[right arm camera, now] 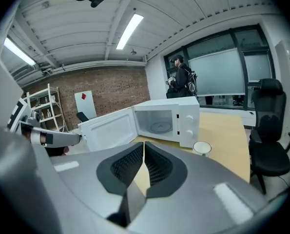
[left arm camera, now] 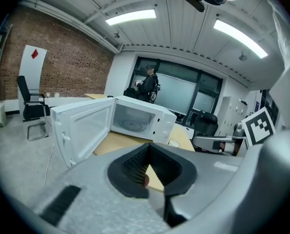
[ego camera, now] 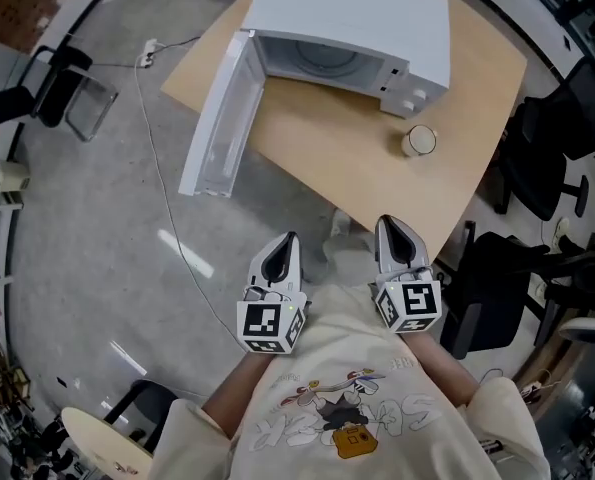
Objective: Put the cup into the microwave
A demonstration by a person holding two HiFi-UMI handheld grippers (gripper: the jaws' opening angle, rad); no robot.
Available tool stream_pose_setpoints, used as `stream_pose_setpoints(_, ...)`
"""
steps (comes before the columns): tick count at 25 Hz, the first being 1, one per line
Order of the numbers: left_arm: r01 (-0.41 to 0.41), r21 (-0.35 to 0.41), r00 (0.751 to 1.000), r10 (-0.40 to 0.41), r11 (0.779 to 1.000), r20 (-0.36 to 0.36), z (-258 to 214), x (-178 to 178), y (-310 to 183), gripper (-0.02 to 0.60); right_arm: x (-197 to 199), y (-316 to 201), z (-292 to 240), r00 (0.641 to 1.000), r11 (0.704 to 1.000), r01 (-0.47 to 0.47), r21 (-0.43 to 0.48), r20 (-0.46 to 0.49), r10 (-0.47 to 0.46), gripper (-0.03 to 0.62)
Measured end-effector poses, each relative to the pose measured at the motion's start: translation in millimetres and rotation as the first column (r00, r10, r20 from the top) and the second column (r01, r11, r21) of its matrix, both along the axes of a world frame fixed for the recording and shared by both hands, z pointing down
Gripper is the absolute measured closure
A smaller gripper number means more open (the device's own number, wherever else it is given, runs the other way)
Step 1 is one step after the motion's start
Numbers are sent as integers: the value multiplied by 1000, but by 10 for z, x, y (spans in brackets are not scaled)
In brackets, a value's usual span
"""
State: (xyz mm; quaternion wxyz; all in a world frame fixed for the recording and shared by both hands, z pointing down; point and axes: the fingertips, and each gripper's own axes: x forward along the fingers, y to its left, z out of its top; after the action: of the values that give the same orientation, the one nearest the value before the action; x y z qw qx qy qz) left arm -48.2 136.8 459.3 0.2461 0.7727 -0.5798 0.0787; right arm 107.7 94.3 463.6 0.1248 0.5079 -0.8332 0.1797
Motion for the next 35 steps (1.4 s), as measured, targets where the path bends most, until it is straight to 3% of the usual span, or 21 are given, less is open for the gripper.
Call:
stream_pose_setpoints(5, 42, -6, 999, -42, 999, 2, -69, 253, -605, 577, 208, -599, -1, 998, 998, 64, 21, -13, -64, 583)
stream_pose_setpoints(8, 63, 41, 997, -65, 997, 42, -160, 258, -852, 577, 314, -818, 114, 998, 998, 66, 9, -25, -66, 571)
stream_pose_setpoints(10, 47, 76, 995, -54, 996, 80, -231, 233, -974, 577, 387, -894, 188, 998, 999, 46, -3, -37, -46, 568)
stream_pose_setpoints(17, -31, 65, 994, 24, 997, 105, -196, 227, -1259, 577, 477, -1122, 328, 998, 1000, -14, 11, -58, 14, 552)
stream_pose_setpoints(20, -49, 69, 993, 42, 996, 108, -225, 230, -1336, 577, 627, -1270, 523, 995, 998, -69, -3, -70, 69, 429)
stream_pose_setpoints(23, -62, 70, 993, 54, 996, 109, -234, 232, -1396, 577, 827, -1453, 733, 982, 993, -110, 31, -152, 114, 339)
stream_pose_setpoints(29, -84, 77, 988, 73, 994, 136, -142, 266, -1529, 577, 1206, -1761, 1127, 947, 979, -194, 67, -246, 204, 247)
stream_pose_setpoints(35, -146, 101, 980, 130, 984, 150, -71, 546, -1713, 577, 1336, -1957, 1358, 936, 966, -250, 60, -242, 257, 163)
